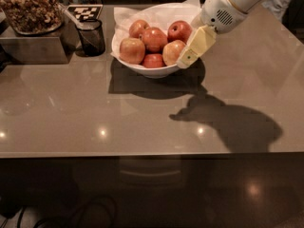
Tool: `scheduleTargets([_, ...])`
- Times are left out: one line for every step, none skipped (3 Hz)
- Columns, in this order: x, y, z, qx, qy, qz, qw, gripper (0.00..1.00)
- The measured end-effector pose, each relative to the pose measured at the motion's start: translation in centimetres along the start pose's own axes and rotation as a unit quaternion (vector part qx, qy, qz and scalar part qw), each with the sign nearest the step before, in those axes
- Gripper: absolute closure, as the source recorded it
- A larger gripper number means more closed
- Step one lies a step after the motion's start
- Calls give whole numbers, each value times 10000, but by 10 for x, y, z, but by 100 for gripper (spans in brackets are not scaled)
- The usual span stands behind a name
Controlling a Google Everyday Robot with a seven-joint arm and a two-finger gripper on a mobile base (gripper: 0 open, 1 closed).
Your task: Pick apple from white bowl
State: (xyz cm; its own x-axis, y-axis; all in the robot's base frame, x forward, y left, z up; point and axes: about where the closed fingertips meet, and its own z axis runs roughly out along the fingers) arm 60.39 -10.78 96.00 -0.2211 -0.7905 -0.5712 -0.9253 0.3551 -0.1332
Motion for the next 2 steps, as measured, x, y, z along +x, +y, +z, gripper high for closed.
scheduleTargets([0, 0, 0, 0, 0, 0, 10000, 28])
scheduleTargets([0, 0, 0, -1, 0, -1, 10000, 26])
